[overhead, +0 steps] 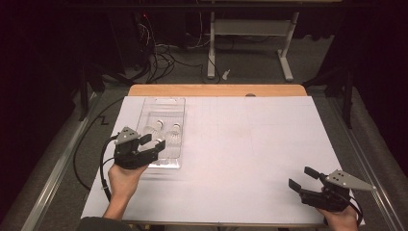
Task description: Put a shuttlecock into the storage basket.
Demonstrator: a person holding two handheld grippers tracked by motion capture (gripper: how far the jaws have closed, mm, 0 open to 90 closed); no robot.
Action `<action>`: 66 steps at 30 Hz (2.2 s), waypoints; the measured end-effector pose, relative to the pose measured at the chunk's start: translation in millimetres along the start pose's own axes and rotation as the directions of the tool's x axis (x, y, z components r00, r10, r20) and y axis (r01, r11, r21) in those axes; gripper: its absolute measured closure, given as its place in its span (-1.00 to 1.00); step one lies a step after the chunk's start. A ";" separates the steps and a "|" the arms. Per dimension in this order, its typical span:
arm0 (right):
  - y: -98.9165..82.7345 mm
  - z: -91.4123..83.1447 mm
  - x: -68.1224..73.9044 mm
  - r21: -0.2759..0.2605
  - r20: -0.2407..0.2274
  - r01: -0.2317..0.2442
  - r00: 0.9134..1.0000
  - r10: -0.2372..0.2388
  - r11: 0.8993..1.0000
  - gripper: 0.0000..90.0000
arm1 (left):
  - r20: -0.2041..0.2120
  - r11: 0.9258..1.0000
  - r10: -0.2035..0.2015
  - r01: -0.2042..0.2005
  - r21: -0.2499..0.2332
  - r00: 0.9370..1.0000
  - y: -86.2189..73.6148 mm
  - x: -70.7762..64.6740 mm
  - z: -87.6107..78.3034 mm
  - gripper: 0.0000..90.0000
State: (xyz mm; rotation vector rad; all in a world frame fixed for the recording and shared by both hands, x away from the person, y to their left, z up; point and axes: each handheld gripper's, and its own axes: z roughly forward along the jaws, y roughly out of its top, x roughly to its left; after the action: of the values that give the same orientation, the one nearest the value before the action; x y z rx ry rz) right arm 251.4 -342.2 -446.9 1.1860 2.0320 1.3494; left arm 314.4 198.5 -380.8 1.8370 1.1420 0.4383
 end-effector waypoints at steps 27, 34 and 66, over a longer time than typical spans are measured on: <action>0.4 0.3 0.4 -0.002 0.001 0.004 1.000 -0.004 1.000 -0.52 | 0.022 1.000 0.010 -0.009 -0.028 1.000 -13.6 -10.7 -7.6 -0.10; 0.5 0.4 0.4 -0.003 0.001 0.006 1.000 -0.006 1.000 -0.52 | 0.024 0.999 0.006 -0.005 -0.035 1.000 -17.6 -11.6 -9.5 -0.11; 0.6 0.2 -0.3 -0.008 0.002 0.001 1.000 -0.001 1.000 -0.52 | 0.016 0.998 -0.026 0.027 -0.050 1.000 -41.1 -7.6 -18.9 -0.13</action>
State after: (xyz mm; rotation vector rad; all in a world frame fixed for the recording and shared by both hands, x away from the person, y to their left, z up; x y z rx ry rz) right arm 251.9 -342.2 -446.5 1.1827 2.0238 1.3542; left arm 276.0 208.5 -403.8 1.7772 1.1335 0.4328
